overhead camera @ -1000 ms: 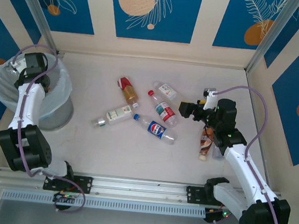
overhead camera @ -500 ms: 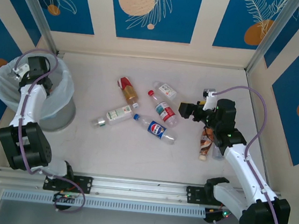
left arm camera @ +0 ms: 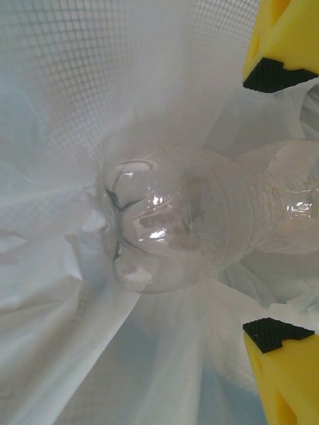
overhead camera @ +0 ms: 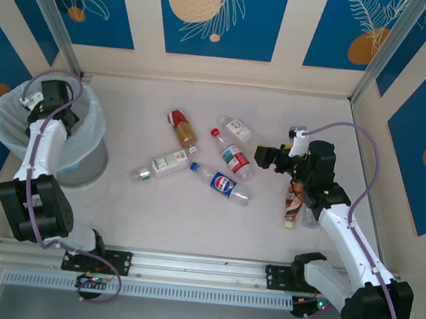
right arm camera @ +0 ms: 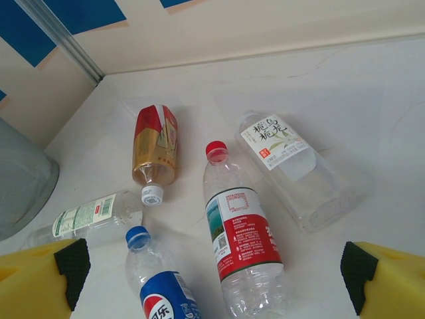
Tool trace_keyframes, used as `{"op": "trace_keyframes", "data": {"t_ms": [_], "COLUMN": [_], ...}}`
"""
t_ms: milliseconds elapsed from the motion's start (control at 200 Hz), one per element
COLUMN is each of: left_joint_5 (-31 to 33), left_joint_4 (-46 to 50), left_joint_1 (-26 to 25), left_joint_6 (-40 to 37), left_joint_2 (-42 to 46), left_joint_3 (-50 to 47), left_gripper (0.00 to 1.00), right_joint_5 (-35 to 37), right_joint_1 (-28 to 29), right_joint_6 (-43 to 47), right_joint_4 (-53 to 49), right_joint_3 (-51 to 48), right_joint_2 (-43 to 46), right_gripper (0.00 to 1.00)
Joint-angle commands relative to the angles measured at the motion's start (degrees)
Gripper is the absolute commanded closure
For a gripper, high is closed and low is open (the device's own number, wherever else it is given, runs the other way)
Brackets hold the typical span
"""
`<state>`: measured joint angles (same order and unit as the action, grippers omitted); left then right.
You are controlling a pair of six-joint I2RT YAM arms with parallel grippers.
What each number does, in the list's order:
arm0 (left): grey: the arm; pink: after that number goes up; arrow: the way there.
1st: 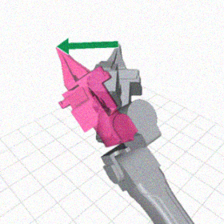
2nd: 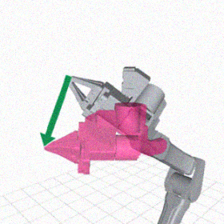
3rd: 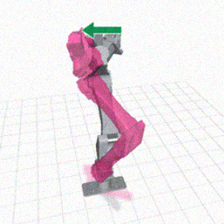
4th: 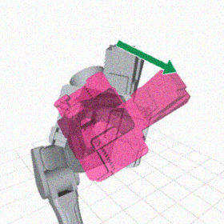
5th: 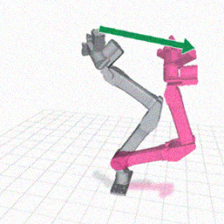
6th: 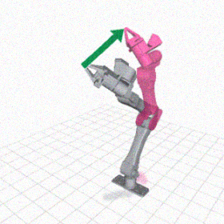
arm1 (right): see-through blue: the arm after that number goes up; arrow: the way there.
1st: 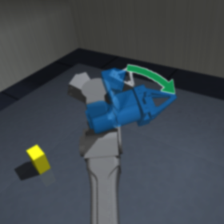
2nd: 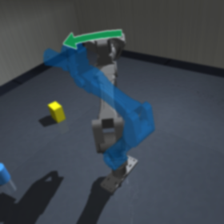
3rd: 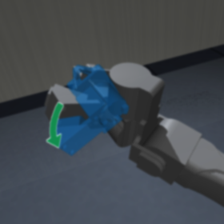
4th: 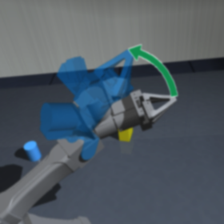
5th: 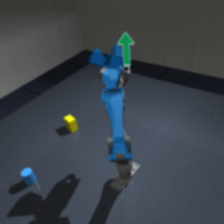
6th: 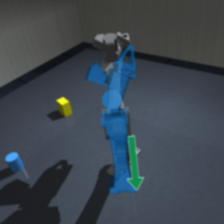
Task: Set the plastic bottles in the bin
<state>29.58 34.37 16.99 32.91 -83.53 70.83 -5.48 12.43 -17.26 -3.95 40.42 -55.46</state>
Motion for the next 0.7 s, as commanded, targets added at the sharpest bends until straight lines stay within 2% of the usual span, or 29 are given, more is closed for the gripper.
{"op": "trace_keyframes", "data": {"t_ms": [0, 40, 135, 255, 330, 545, 695], "left_joint_5": [-2.83, -3.73, -5.60, -6.93, -8.37, -14.57, -22.66], "left_joint_4": [0.48, 0.13, 0.83, 2.27, 1.48, -2.32, -3.57], "left_joint_1": [-0.60, -1.01, -1.99, -4.14, -5.97, -11.48, -13.75], "left_joint_6": [-1.17, -1.90, -3.41, -4.56, -4.63, -4.25, -5.17], "left_joint_2": [1.04, 1.65, 2.76, 4.68, 6.85, 11.49, 12.99], "left_joint_3": [1.68, 1.81, 3.90, 6.98, 7.02, 5.07, 4.85], "left_gripper": [0.06, 0.01, 0.01, 0.01, 0.01, 0.01, 0.01], "right_joint_5": [0.54, 0.75, 4.27, 13.56, 16.48, 17.16, 18.30], "right_joint_1": [0.49, 0.48, 0.48, 0.04, -1.26, -6.55, -7.50], "right_joint_6": [0.56, 0.21, -1.57, -4.66, -6.49, -10.75, -12.46], "right_joint_4": [-0.27, -0.70, -4.16, -14.36, -20.95, -30.71, -34.50], "right_joint_3": [2.22, 2.55, 4.19, 6.60, 7.39, 7.54, 7.44], "right_joint_2": [-0.31, -0.54, -1.22, -3.11, -4.41, -6.74, -6.76], "right_gripper": [0.01, 0.01, 0.01, 0.01, 0.01, 0.01, 0.01]}}
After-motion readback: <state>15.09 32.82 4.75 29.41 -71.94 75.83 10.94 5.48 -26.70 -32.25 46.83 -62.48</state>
